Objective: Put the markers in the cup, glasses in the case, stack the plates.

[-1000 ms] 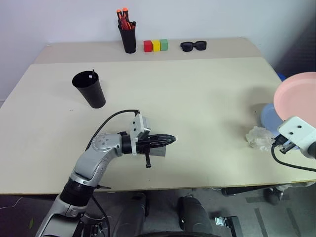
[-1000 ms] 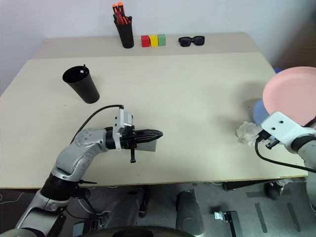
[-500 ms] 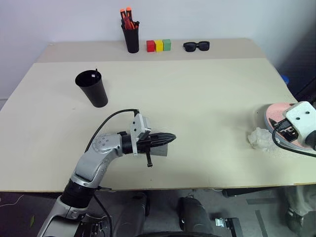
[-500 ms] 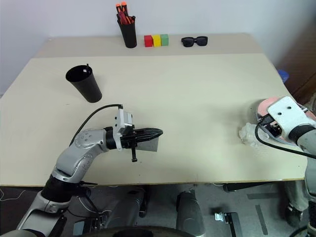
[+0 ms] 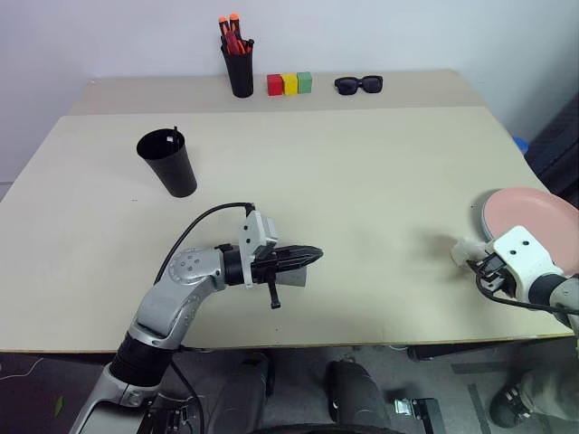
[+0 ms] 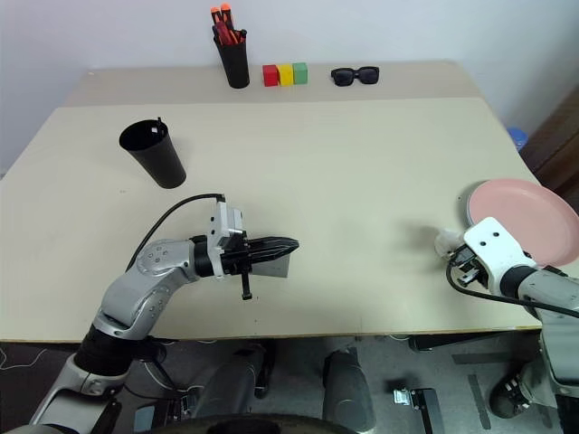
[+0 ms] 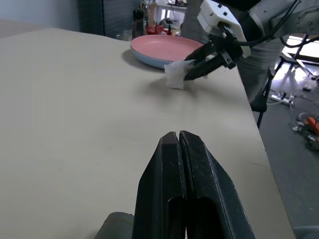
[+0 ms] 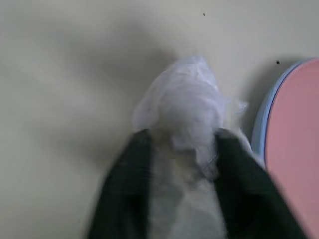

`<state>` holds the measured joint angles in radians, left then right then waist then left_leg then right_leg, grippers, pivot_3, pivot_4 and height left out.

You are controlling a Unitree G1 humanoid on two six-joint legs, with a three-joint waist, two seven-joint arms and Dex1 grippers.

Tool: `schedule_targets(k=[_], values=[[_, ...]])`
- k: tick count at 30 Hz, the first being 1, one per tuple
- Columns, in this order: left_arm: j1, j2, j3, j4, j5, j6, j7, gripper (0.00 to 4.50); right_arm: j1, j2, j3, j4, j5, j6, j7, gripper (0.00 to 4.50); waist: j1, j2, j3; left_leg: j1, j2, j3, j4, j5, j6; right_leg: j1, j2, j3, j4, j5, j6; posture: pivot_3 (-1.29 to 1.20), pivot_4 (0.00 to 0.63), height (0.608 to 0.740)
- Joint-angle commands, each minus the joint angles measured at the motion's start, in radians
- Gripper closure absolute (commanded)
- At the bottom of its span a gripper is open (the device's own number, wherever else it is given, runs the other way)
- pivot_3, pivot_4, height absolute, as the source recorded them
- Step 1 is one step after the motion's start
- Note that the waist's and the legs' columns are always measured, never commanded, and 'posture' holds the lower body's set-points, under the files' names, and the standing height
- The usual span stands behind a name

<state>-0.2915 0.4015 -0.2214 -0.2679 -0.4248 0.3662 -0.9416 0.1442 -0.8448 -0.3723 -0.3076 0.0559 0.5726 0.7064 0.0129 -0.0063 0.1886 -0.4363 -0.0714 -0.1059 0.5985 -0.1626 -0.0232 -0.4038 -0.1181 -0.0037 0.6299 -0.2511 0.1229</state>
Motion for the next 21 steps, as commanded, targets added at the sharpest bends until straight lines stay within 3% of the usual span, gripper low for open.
schedule_targets(k=[1, 5, 12, 15, 20, 21], values=[[-0.011, 0.0, -0.001, -0.026, -0.009, -0.002, -0.006, 4.5, -0.031, -0.016, -0.041, -0.042, -0.001, -0.002, -0.031, 4.46, 0.0, 0.0, 0.0, 0.0, 0.0, 0.0, 0.0, 0.0, 0.0, 0.0, 0.0, 0.0, 0.0, 0.0, 0.0, 0.0, 0.15, 0.74], [0.0, 0.005, 0.0, -0.033, -0.012, -0.001, -0.008, 4.5, -0.114, -0.026, -0.104, -0.038, 0.024, 0.062, -0.071, 4.46, -0.001, 0.0, 0.0, 0.0, 0.0, 0.0, 0.0, 0.0, 0.0, 0.0, 0.0, 0.0, 0.0, 0.0, 0.0, 0.0, 0.15, 0.74], [-0.002, -0.007, -0.003, -0.031, 0.001, -0.003, 0.013, 4.5, -0.216, -0.08, -0.111, 0.141, -0.072, 0.082, -0.202, 4.46, 0.002, 0.0, 0.0, 0.0, 0.0, 0.0, 0.0, 0.0, 0.0, 0.001, 0.0, 0.0, -0.001, 0.0, 0.0, 0.0, 0.15, 0.74], [-0.008, -0.013, 0.014, -0.033, -0.003, 0.004, 0.041, 4.5, -0.251, -0.079, -0.098, 0.186, -0.071, 0.065, -0.221, 3.43, -0.001, 0.0, 0.0, 0.0, 0.0, 0.0, 0.0, 0.0, 0.0, 0.0, 0.0, 0.0, -0.001, 0.0, 0.0, 0.0, 0.15, 0.74], [0.005, -0.011, 0.059, -0.058, -0.027, 0.028, 0.091, 4.5, -0.299, -0.076, -0.049, 0.227, -0.083, 0.022, -0.243, 0.86, -0.006, 0.001, 0.0, 0.0, 0.0, 0.001, 0.0, 0.0, 0.0, 0.0, 0.0, 0.0, 0.0, 0.0, 0.0, 0.0, 0.15, 0.74], [0.007, -0.014, 0.077, -0.061, -0.03, 0.031, 0.112, 4.5, -0.314, -0.068, -0.034, 0.228, -0.075, 0.005, -0.235, 0.86, -0.007, 0.001, 0.0, 0.0, 0.0, 0.001, 0.0, 0.0, 0.0, 0.0, 0.0, 0.0, 0.0, 0.0, 0.0, 0.0, 0.15, 0.74]])
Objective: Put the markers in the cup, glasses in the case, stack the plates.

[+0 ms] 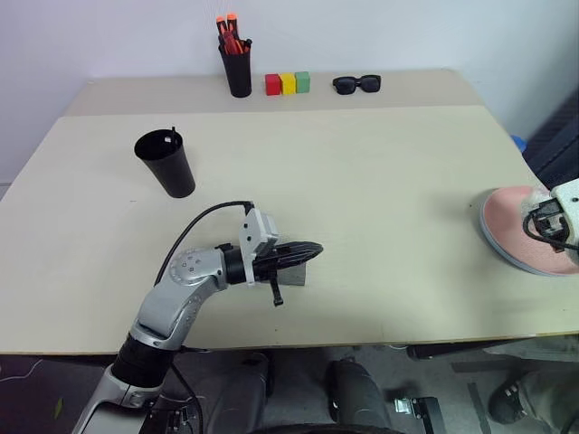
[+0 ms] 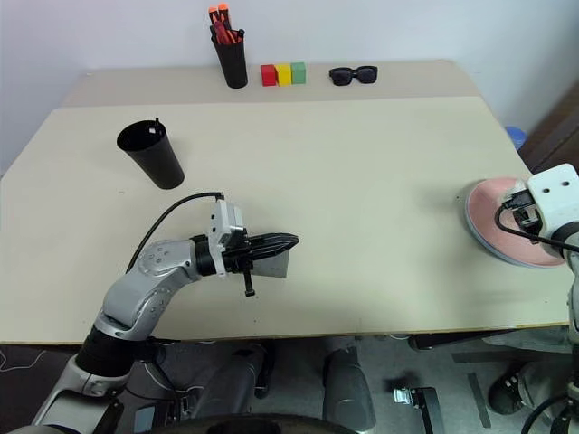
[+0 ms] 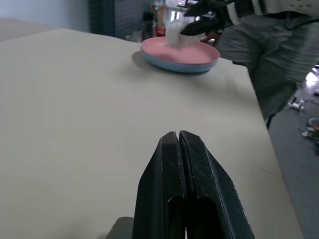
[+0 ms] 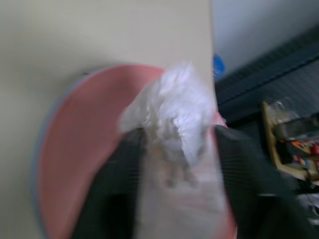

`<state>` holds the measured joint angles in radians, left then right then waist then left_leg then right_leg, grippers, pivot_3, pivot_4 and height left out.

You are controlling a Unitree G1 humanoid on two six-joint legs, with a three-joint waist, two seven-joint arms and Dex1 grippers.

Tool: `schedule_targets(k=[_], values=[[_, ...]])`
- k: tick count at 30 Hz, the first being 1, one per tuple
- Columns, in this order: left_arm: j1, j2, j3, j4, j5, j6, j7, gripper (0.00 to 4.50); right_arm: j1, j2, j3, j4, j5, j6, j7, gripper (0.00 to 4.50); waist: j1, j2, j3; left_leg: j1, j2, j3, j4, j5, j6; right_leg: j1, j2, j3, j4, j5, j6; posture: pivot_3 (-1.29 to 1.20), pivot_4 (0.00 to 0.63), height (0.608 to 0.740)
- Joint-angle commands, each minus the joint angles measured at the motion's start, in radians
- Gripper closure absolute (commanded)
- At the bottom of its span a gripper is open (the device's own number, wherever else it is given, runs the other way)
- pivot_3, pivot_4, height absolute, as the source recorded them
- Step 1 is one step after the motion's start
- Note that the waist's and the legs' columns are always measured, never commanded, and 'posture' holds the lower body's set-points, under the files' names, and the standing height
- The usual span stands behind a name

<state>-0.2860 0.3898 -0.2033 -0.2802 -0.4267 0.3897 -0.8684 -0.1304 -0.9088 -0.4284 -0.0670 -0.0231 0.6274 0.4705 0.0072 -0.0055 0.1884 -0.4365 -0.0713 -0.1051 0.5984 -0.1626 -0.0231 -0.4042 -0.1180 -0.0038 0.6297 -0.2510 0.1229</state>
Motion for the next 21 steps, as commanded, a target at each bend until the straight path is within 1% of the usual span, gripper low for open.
schedule_targets(k=[1, 3, 7, 9, 12, 16, 21], values=[[0.003, -0.006, 0.08, -0.048, -0.031, 0.01, 0.061, 4.5, -0.056, 0.006, 0.038, -0.013, 0.015, -0.066, 0.009, 0.86, -0.002, 0.0, 0.0, 0.0, 0.0, 0.0, 0.0, 0.0, 0.0, 0.0, 0.0, 0.0, 0.0, 0.0, 0.0, 0.0, 0.15, 0.74], [0.004, -0.011, 0.126, -0.045, -0.043, 0.025, 0.101, 4.5, -0.08, 0.021, 0.07, -0.018, 0.04, -0.091, 0.036, 0.86, -0.003, 0.0, 0.0, 0.0, 0.0, 0.0, 0.0, 0.0, 0.0, 0.0, 0.0, 0.0, 0.0, 0.0, 0.0, 0.0, 0.15, 0.74], [0.027, -0.008, 0.22, -0.034, 0.015, -0.034, 0.217, 4.5, -0.119, 0.055, 0.124, -0.015, 0.069, -0.164, 0.07, 0.86, 0.0, 0.0, 0.0, 0.0, 0.0, 0.0, 0.0, 0.0, 0.0, 0.0, 0.0, 0.0, 0.0, 0.0, 0.001, 0.0, 0.15, 0.74], [0.032, -0.014, 0.276, -0.018, 0.04, -0.046, 0.295, 4.5, -0.149, 0.081, 0.138, -0.016, 0.105, -0.203, 0.1, 0.86, 0.001, 0.0, 0.0, 0.0, 0.0, 0.0, 0.0, 0.0, 0.0, 0.0, 0.0, 0.0, 0.0, 0.0, 0.001, 0.0, 0.15, 0.74], [0.082, 0.003, 0.37, -0.043, 0.041, -0.031, 0.374, 4.5, -0.203, 0.146, 0.164, -0.027, 0.189, -0.24, 0.159, 0.86, -0.005, 0.0, 0.0, 0.0, 0.0, -0.001, 0.0, 0.0, 0.0, 0.0, 0.0, 0.0, 0.0, 0.0, 0.001, 0.0, 0.15, 0.74], [0.151, 0.042, 0.414, -0.091, 0.096, -0.037, 0.435, 4.5, -0.267, 0.2, 0.21, 0.048, 0.236, -0.312, 0.231, 0.86, -0.005, -0.001, 0.001, 0.0, 0.0, -0.001, 0.0, 0.0, 0.0, 0.0, 0.001, 0.0, 0.0, 0.001, 0.003, 0.0, 0.15, 0.74], [0.226, 0.07, 0.457, -0.149, 0.116, -0.018, 0.479, 4.5, -0.345, 0.235, 0.268, 0.175, 0.241, -0.379, 0.288, 0.86, 0.005, -0.001, 0.001, 0.0, -0.001, -0.001, 0.0, 0.0, 0.0, 0.0, 0.0, 0.0, 0.0, 0.0, 0.0, 0.0, 0.15, 0.74]])
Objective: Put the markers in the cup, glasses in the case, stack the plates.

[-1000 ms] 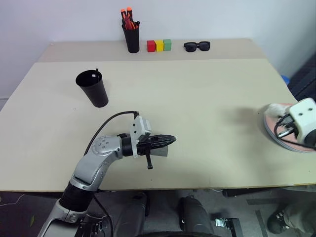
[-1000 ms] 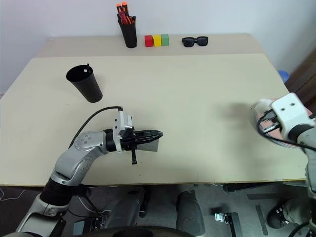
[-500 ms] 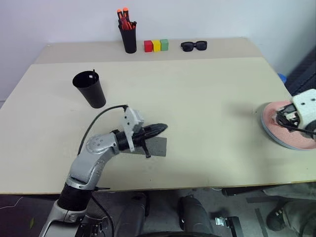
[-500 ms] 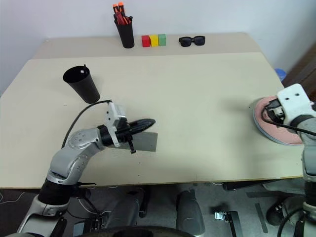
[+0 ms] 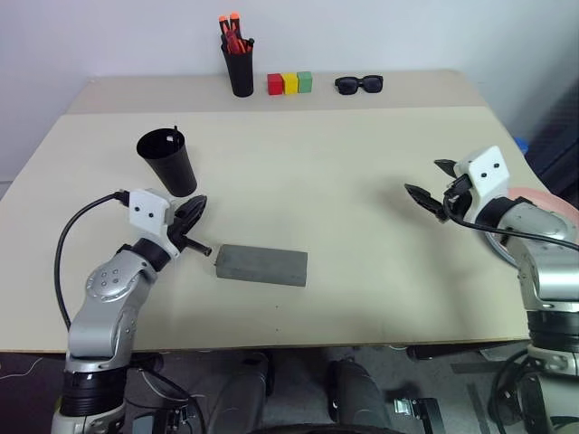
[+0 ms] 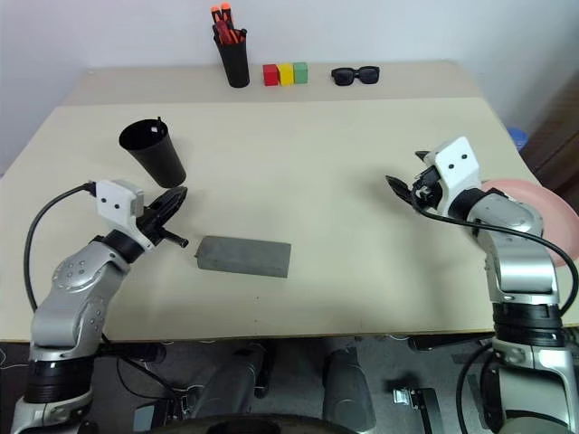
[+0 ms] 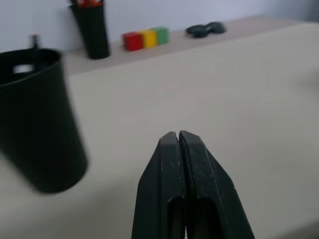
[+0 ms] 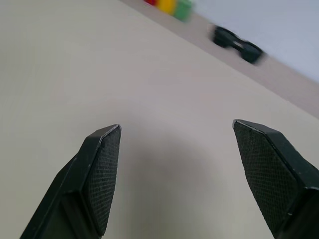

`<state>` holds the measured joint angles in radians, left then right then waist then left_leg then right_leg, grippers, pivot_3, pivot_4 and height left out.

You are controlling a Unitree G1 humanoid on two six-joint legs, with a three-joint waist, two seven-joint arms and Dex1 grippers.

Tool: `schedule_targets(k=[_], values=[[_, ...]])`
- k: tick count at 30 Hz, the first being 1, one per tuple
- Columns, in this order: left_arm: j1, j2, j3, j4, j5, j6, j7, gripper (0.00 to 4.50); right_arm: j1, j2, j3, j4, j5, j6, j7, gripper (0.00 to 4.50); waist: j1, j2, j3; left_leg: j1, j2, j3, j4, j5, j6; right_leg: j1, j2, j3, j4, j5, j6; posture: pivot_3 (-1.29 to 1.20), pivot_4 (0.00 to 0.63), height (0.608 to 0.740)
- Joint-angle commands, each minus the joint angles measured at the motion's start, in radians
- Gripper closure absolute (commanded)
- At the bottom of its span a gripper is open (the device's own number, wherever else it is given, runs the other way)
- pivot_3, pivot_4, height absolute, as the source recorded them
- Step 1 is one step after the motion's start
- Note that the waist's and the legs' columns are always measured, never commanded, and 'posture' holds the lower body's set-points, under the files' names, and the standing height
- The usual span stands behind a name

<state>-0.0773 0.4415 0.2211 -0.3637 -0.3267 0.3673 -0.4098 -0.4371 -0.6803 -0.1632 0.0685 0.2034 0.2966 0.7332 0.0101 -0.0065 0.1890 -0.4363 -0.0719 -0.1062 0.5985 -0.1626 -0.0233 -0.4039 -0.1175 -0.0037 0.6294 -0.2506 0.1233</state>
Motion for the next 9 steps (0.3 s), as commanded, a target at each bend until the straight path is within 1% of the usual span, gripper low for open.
schedule_targets(k=[1, 6, 9], values=[[0.026, 0.021, 0.033, -0.074, 0.019, 0.007, 0.027, 4.5, -0.051, 0.01, 0.011, 0.064, 0.012, -0.063, 0.034, 0.86, 0.002, 0.0, 0.0, 0.0, 0.0, 0.0, 0.0, 0.0, 0.0, 0.0, 0.0, 0.0, 0.0, 0.0, 0.0, 0.0, 0.15, 0.74], [0.048, 0.022, 0.028, -0.116, 0.032, 0.034, 0.056, 4.5, -0.093, 0.037, 0.045, 0.137, -0.001, -0.112, 0.041, 0.86, 0.0, 0.0, 0.0, 0.0, 0.0, 0.0, 0.0, 0.0, 0.0, 0.0, 0.0, 0.0, 0.0, 0.0, 0.0, 0.0, 0.15, 0.74], [0.052, 0.021, 0.027, -0.102, 0.044, 0.022, 0.059, 4.5, -0.104, 0.054, 0.063, 0.158, -0.012, -0.13, 0.037, 0.86, -0.001, 0.0, 0.0, 0.0, 0.0, 0.0, 0.0, 0.0, 0.0, -0.001, 0.0, 0.0, 0.0, 0.0, 0.0, 0.0, 0.15, 0.74]])
